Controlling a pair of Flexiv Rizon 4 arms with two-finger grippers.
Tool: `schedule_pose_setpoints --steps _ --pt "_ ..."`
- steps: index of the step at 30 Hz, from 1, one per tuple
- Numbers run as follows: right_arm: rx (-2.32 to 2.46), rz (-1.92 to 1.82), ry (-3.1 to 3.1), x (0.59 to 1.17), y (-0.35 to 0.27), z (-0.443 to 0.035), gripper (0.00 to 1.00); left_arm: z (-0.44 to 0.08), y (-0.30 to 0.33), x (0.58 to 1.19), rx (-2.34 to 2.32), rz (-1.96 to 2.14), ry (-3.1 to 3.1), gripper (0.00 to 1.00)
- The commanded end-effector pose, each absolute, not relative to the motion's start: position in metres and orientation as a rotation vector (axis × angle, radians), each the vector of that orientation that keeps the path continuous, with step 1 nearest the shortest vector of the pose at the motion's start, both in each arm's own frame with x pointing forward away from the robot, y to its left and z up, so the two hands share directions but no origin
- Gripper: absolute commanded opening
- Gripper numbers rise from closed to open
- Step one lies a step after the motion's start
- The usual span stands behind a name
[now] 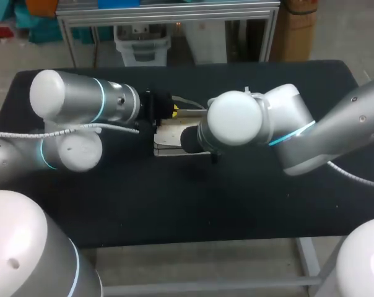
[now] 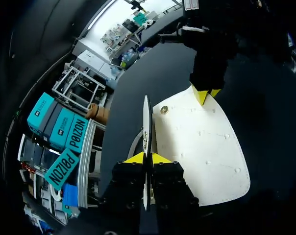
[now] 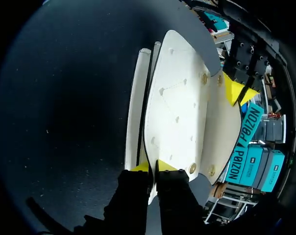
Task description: Pick up the bag, open it, inspect its contents, close it, and place it on the opposite side
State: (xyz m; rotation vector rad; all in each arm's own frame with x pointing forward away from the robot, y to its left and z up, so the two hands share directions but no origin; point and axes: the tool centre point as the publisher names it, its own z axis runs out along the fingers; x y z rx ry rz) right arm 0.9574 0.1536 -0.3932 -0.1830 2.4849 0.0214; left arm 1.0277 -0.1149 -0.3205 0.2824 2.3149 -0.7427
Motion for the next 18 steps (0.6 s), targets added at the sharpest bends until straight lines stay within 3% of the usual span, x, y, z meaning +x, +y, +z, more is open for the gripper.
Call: schedule_pose_setpoints --steps 1,9,10,11,13,18 --pt "-0.181 0.02 2.48 0.956 0.154 -0.399 0.0 -0.303 -0.098 1.037 0.359 -0.9 2.392 0.0" --pt "-0.181 0.02 2.48 0.956 0.154 -0.399 0.0 -0.308 -0.096 1.041 0.378 -0.902 2.465 0.0" --pt "-0.181 0.02 2.48 0.956 0.154 -0.399 0.0 -0.31 -0.096 1.041 0.379 -0.896 2.473 0.09" --pt "-0.181 0.02 2.48 0.956 0.154 -0.399 0.0 -0.312 -0.097 1.041 0.386 -0.891 2.481 0.27" --pt "-0.181 0.02 2.48 0.956 0.154 -0.399 0.0 -0.317 -0.097 1.04 0.383 -0.882 2.488 0.43" --pt "-0.181 0.02 2.48 0.956 0.154 -0.399 0.0 -0.324 -0.097 1.037 0.379 -0.847 2.482 0.59"
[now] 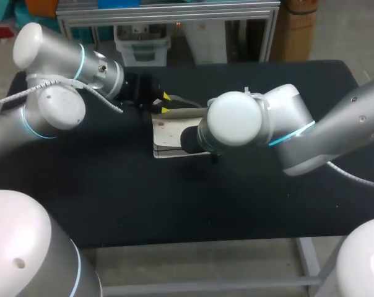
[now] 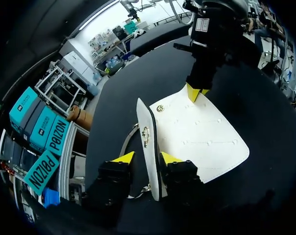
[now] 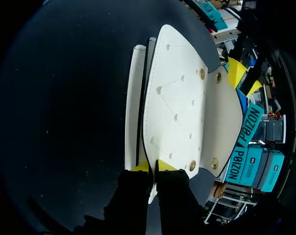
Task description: Pick up the bag, open it, inspect its contents, close it, and place it on the opposite side
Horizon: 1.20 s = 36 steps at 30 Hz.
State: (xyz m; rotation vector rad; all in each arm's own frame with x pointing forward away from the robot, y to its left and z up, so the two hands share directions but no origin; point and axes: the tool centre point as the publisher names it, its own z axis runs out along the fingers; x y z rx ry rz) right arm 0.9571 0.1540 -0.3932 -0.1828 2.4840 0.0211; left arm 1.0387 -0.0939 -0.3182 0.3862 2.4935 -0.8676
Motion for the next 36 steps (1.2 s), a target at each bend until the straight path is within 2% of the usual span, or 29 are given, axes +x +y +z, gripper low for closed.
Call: schedule_pose_setpoints --steps 1,3,7,12,26,28,32,33,36 --pt "-0.181 0.02 2.48 0.956 0.154 -0.399 0.0 -0.326 -0.097 1.036 0.384 -0.855 2.482 0.58" --pt "-0.181 0.02 2.48 0.956 0.154 -0.399 0.0 -0.328 -0.098 1.033 0.39 -0.834 2.476 0.58" --pt "-0.181 0.02 2.48 0.956 0.154 -0.399 0.0 -0.332 -0.1 1.028 0.411 -0.831 2.457 0.49" --pt "-0.181 0.02 2.48 0.956 0.154 -0.399 0.0 -0.343 -0.108 1.032 0.41 -0.762 2.444 0.33" --pt "-0.181 0.02 2.48 0.956 0.154 -0.399 0.0 -0.351 -0.121 1.043 0.393 -0.641 2.492 0.26" --pt "-0.181 0.02 2.48 0.956 0.154 -0.399 0.0 -0.351 -0.12 1.046 0.382 -0.634 2.501 0.17" --pt "-0.181 0.02 2.48 0.956 0.154 -0.399 0.0 -0.353 -0.12 1.051 0.367 -0.615 2.519 0.07" --pt "-0.181 0.02 2.48 0.956 0.154 -0.399 0.0 -0.353 -0.12 1.051 0.363 -0.615 2.522 0.0" --pt "-0.181 0.02 2.48 0.956 0.154 -0.399 0.0 -0.353 -0.119 1.052 0.353 -0.613 2.535 0.0"
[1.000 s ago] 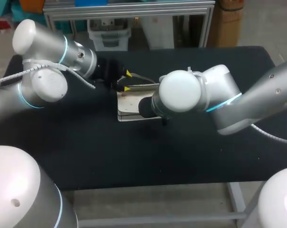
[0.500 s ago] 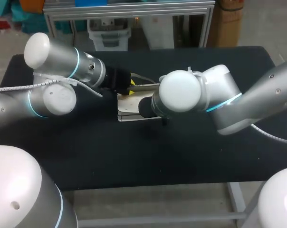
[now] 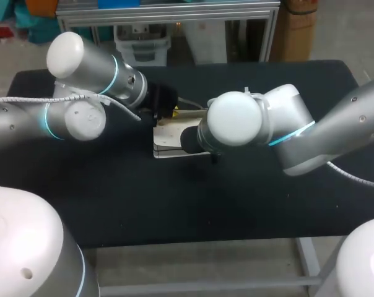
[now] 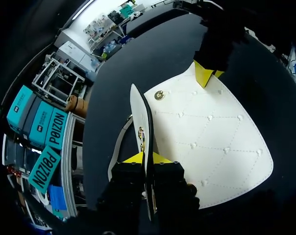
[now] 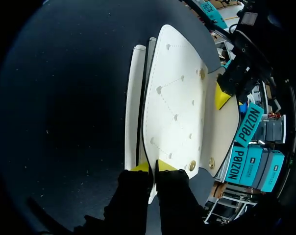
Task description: Pick up the bag, open it, inspect its contents, close it, and place it on the opposite side
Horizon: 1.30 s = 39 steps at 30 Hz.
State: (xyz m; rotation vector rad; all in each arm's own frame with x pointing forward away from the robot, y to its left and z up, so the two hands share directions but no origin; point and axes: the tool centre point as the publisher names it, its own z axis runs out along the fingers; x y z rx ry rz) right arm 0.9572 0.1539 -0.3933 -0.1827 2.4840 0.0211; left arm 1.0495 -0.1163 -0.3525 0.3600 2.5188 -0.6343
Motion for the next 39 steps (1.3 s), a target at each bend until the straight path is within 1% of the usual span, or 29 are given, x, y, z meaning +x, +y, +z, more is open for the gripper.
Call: schedule_pose_setpoints --steps 1,10,22,36,37,38,39 --pt "-0.181 0.02 2.48 0.956 0.154 -0.399 0.0 -0.353 -0.119 1.052 0.352 -0.614 2.542 0.0" --pt "-0.181 0.02 2.48 0.956 0.154 -0.399 0.0 -0.347 -0.112 1.057 0.298 -0.675 2.65 0.0" --pt "-0.181 0.02 2.48 0.956 0.154 -0.399 0.0 -0.324 -0.109 1.077 0.191 -0.858 2.825 0.0" --pt "-0.187 0.026 2.477 0.956 0.154 -0.395 0.0 -0.304 -0.11 1.079 0.16 -0.855 2.935 0.0" --pt "-0.193 0.046 2.477 0.956 0.153 -0.391 0.36 -0.303 -0.111 1.077 0.168 -0.85 2.928 0.0" --pt "-0.198 0.05 2.479 0.955 0.153 -0.387 0.78 -0.302 -0.111 1.075 0.166 -0.839 2.919 0.0" --pt "-0.206 0.066 2.484 0.955 0.153 -0.383 1.0 -0.301 -0.112 1.074 0.166 -0.841 2.917 0.0"
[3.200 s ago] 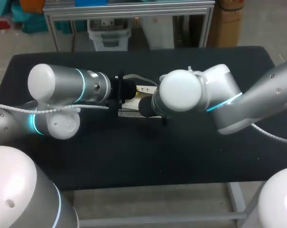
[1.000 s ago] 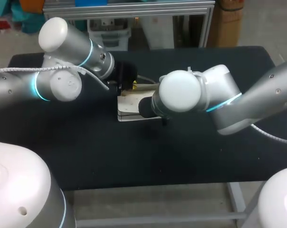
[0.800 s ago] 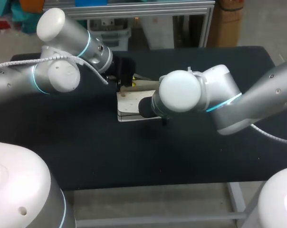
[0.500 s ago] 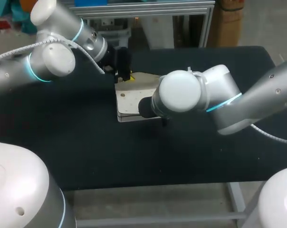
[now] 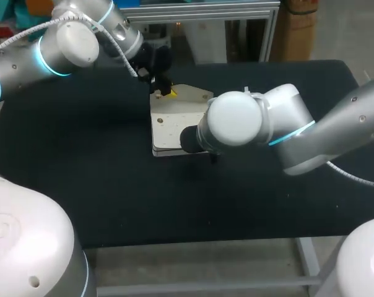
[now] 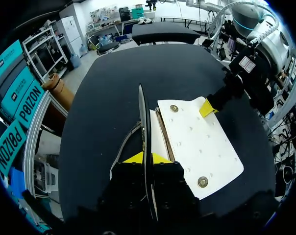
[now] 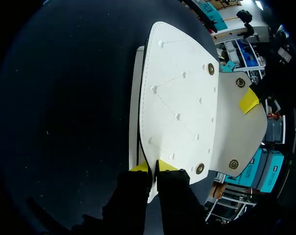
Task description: Pick up the bag, open it, inspect its contents, close it, and place it on the opposite side
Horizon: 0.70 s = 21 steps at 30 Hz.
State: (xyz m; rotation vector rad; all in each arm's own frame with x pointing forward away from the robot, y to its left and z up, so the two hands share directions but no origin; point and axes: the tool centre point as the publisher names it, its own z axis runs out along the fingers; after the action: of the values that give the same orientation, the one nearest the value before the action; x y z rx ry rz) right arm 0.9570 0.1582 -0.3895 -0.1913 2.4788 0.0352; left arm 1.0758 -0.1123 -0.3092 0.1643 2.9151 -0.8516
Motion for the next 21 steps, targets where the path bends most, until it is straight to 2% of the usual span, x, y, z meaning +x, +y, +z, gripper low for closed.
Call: schedule_pose_setpoints --steps 1,12,21 --pt "-0.212 0.079 2.475 0.953 0.153 -0.377 1.0 -0.299 -0.112 1.073 0.166 -0.845 2.911 0.0" --pt "-0.24 0.209 2.454 0.941 0.144 -0.312 1.0 -0.281 -0.109 1.071 0.076 -0.833 2.845 0.0" --pt "-0.243 0.277 2.428 0.939 0.139 -0.279 1.0 -0.259 -0.105 1.069 -0.018 -0.862 2.768 0.0"
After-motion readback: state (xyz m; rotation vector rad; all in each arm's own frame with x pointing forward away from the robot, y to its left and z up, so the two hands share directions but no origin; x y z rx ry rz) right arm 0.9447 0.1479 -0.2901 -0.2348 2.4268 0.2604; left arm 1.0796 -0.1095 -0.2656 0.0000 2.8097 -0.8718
